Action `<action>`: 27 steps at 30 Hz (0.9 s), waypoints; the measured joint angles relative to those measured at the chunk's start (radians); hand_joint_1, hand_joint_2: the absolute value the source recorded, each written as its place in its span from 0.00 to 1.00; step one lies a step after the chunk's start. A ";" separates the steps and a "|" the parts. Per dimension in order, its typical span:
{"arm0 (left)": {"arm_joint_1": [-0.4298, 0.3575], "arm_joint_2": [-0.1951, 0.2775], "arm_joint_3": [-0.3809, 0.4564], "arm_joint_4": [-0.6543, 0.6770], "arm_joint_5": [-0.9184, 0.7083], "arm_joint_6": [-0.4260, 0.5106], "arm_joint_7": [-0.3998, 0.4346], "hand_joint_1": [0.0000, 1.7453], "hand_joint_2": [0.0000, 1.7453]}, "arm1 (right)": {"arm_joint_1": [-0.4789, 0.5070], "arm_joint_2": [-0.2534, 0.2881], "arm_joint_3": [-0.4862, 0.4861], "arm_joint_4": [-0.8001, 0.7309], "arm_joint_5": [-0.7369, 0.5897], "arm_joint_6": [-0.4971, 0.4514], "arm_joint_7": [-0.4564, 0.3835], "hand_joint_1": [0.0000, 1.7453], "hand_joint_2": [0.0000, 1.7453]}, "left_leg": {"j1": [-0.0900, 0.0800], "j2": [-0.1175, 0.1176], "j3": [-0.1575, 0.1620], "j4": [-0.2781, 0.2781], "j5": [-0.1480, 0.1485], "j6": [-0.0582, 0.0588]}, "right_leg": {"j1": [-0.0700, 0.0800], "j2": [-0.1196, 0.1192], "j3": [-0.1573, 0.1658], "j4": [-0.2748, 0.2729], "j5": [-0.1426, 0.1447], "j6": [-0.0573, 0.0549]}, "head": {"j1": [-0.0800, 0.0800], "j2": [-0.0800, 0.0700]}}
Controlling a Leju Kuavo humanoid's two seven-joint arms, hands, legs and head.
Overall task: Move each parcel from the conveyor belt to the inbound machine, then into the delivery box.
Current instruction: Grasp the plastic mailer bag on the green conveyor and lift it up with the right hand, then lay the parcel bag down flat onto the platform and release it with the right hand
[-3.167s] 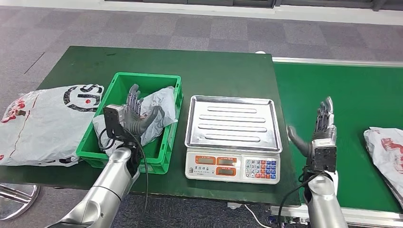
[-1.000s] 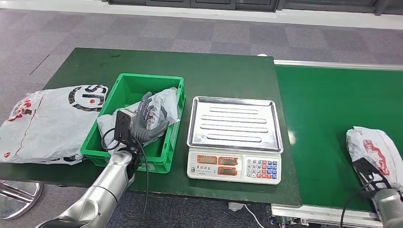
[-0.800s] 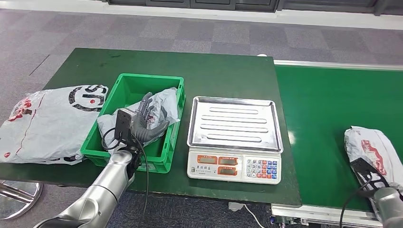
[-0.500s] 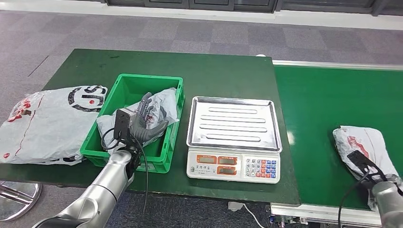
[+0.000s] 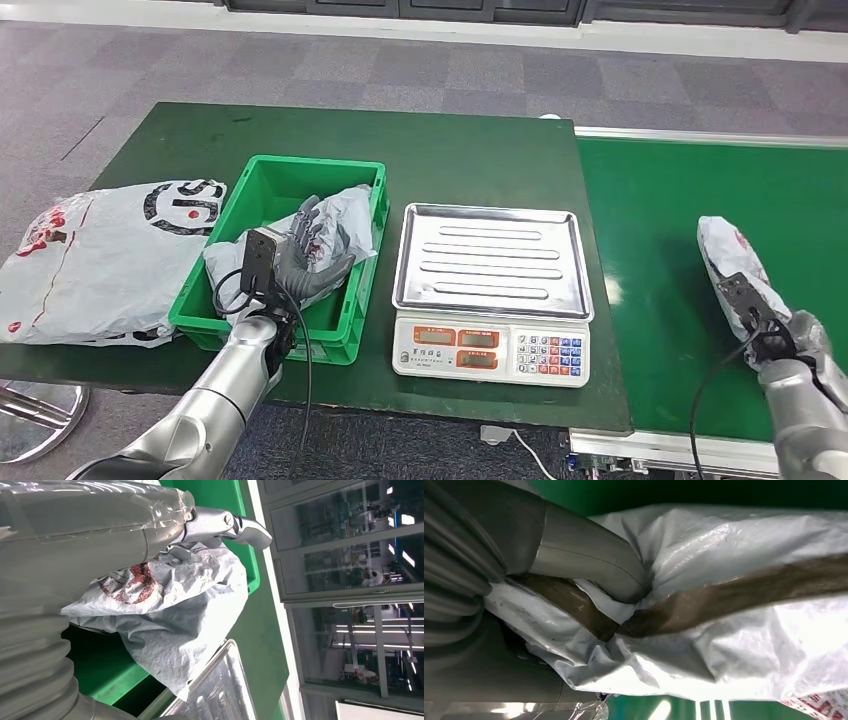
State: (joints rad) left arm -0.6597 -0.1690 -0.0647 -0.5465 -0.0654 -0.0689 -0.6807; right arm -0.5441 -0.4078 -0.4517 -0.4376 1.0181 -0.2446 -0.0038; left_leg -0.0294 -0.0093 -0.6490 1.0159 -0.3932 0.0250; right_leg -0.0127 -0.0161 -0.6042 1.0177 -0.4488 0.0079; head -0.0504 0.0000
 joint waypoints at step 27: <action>0.011 -0.010 -0.002 -0.038 0.014 -0.026 -0.022 0.00 1.00 | 0.332 0.326 0.401 -0.984 0.115 -0.175 -0.387 1.00 1.00 | 0.003 0.000 -0.001 -0.001 -0.001 -0.005 | 0.002 0.000 -0.002 0.000 -0.003 -0.005 | 0.000 0.000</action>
State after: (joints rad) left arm -0.6485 -0.1793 -0.0667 -0.5846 -0.0514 -0.0953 -0.7023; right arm -0.2116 -0.0819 -0.0510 -1.4213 1.1332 -0.4199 -0.3911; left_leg -0.0269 -0.0095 -0.6500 1.0148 -0.3944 0.0203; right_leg -0.0105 -0.0162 -0.6064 1.0178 -0.4520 0.0028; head -0.0506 0.0000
